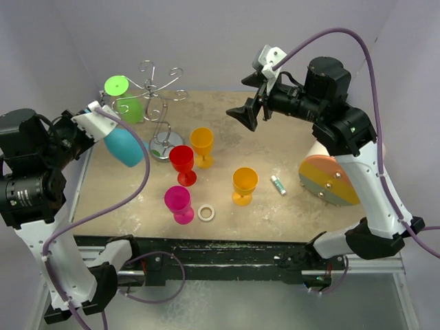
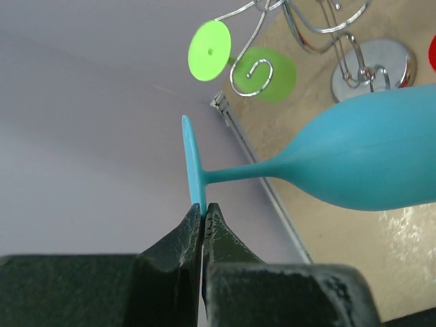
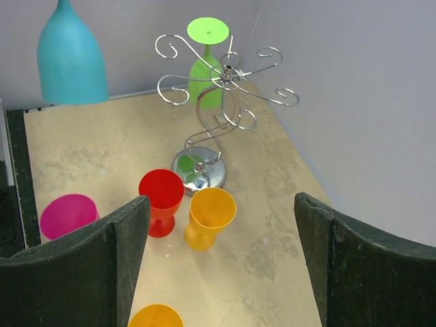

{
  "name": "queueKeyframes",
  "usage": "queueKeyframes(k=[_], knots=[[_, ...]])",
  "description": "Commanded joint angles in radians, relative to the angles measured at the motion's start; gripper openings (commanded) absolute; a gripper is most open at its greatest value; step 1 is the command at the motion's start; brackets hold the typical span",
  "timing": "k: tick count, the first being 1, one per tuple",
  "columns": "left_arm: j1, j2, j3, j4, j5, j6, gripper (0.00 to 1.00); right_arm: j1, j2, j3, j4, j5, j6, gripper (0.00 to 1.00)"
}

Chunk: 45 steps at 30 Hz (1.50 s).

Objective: Place the wine glass upside down on the wine glass rack

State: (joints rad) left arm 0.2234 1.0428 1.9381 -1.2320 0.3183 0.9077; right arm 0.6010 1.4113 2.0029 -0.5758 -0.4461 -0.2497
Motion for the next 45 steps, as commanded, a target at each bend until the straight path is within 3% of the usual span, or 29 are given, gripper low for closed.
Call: queueKeyframes(k=[1, 6, 14, 17, 21, 35, 45], knots=[[0.007, 0.014, -0.032, -0.058, -0.003, 0.255, 0.0, -0.012, -0.027, -0.003, 0.027, -0.027, -0.019, 0.89], [0.007, 0.038, -0.066, -0.032, 0.016, 0.385, 0.0, -0.03, -0.019, -0.012, 0.035, -0.051, -0.006, 0.89], [-0.013, 0.078, -0.138, 0.084, -0.017, 0.453, 0.0, -0.048, -0.012, -0.013, 0.042, -0.072, 0.01, 0.89], [-0.067, 0.094, -0.148, 0.108, -0.04, 0.443, 0.0, -0.054, -0.012, -0.015, 0.045, -0.077, 0.013, 0.89], [-0.209, 0.11, -0.191, 0.169, -0.172, 0.398, 0.0, -0.065, -0.013, -0.025, 0.051, -0.085, 0.02, 0.89], [-0.317, 0.203, -0.189, 0.292, -0.192, 0.381, 0.0, -0.086, -0.022, -0.053, 0.065, -0.095, 0.025, 0.9], [-0.346, 0.253, -0.226, 0.419, -0.317, 0.319, 0.0, -0.099, -0.033, -0.066, 0.071, -0.106, 0.033, 0.91]])
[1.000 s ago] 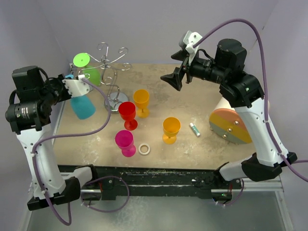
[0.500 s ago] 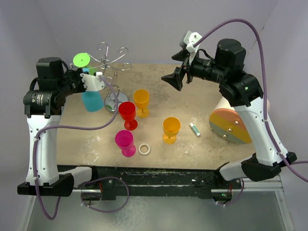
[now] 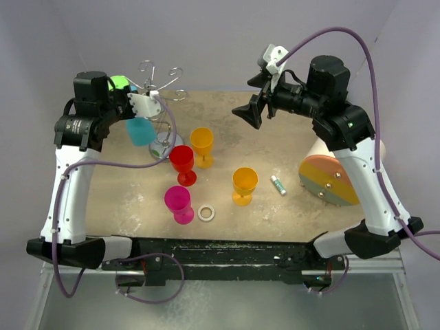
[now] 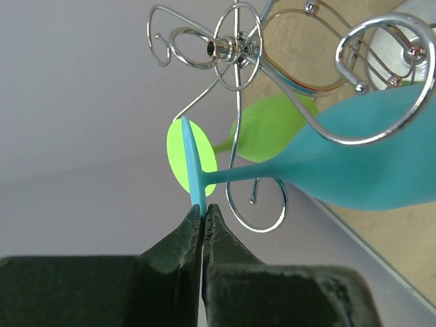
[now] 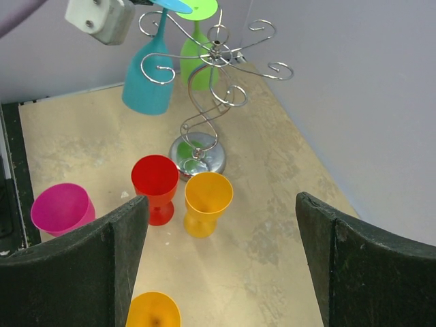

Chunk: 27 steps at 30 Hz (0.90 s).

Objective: Place the wine glass upside down on the wine glass rack

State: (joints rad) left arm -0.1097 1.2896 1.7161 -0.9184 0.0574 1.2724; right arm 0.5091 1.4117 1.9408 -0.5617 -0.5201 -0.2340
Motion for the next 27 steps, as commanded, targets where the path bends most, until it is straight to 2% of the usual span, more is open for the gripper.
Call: queueKeyframes(k=[1, 16, 27], knots=[[-0.014, 0.012, -0.003, 0.109, -0.064, -0.054, 0.0, -0.009, -0.035, -0.007, 0.058, -0.033, 0.019, 0.91], [-0.021, 0.042, -0.016, 0.097, -0.182, -0.084, 0.0, -0.029, -0.045, -0.026, 0.075, -0.058, 0.04, 0.91], [-0.022, 0.028, -0.02, 0.03, -0.251, -0.1, 0.0, -0.038, -0.054, -0.045, 0.083, -0.064, 0.045, 0.91]])
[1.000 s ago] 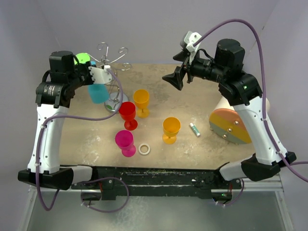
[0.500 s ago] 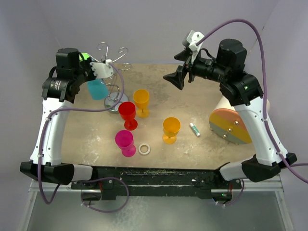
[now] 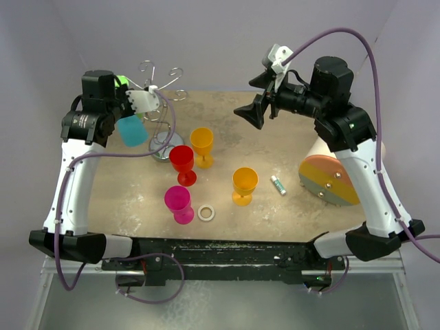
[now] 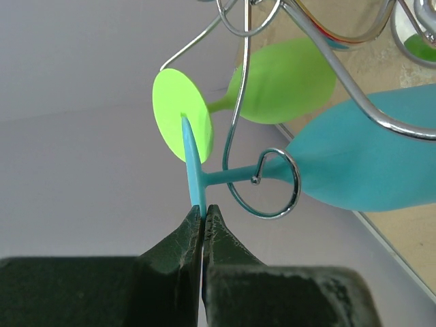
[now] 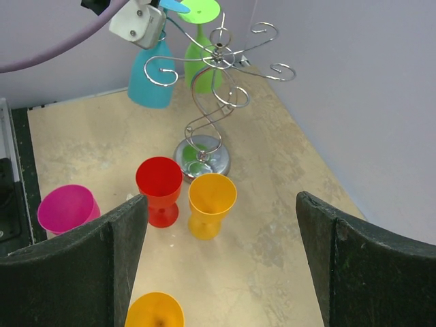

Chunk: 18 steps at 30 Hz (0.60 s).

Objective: Place the wine glass upside down on the wine glass rack

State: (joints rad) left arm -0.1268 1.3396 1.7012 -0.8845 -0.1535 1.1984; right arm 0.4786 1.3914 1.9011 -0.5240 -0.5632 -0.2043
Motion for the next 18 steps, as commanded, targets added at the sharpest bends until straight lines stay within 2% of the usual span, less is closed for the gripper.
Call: queueKeyframes(k=[1, 18], knots=[[-0.005, -0.024, -0.006, -0.009, -0.039, -0.027, 0.0, -0.009, -0.035, -0.008, 0.045, -0.022, 0.015, 0.92], [-0.011, -0.067, -0.012, -0.063, 0.054, -0.051, 0.0, -0.043, -0.061, -0.057, 0.064, -0.037, 0.014, 0.93]])
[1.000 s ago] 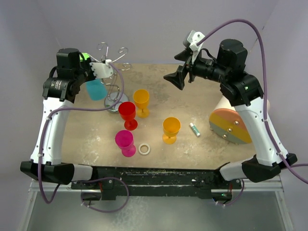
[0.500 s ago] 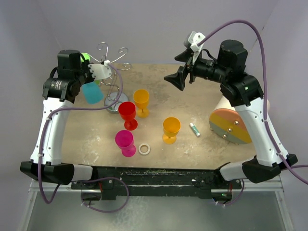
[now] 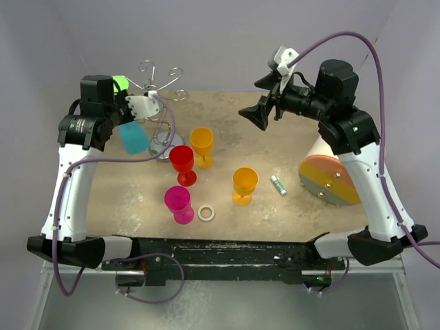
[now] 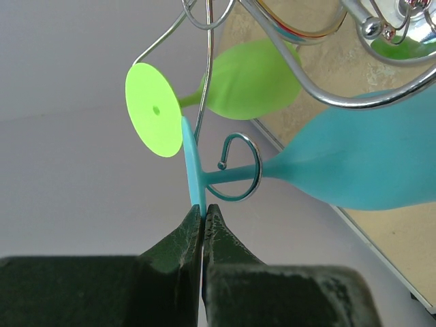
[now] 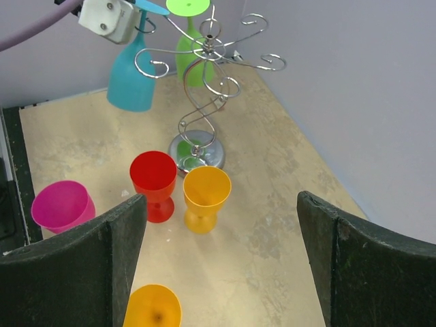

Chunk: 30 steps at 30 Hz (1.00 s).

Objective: Place the wine glass upside down on the wine glass rack

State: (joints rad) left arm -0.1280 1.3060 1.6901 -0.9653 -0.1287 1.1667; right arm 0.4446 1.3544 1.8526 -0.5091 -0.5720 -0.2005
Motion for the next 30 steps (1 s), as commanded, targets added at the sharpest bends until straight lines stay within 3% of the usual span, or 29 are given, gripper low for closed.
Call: queueKeyframes(k=[1, 18, 30], knots=[[-0.01, -0.037, -0.003, 0.018, 0.034, -0.019, 0.0, -0.011, -0.025, -0.01, 0.051, -0.029, 0.01, 0.93], [-0.022, -0.038, -0.044, 0.023, 0.118, -0.032, 0.0, -0.063, -0.044, -0.051, 0.086, -0.035, 0.05, 1.0], [-0.025, -0.048, -0.075, 0.01, 0.115, -0.024, 0.13, -0.067, -0.051, -0.073, 0.095, -0.042, 0.046, 1.0]])
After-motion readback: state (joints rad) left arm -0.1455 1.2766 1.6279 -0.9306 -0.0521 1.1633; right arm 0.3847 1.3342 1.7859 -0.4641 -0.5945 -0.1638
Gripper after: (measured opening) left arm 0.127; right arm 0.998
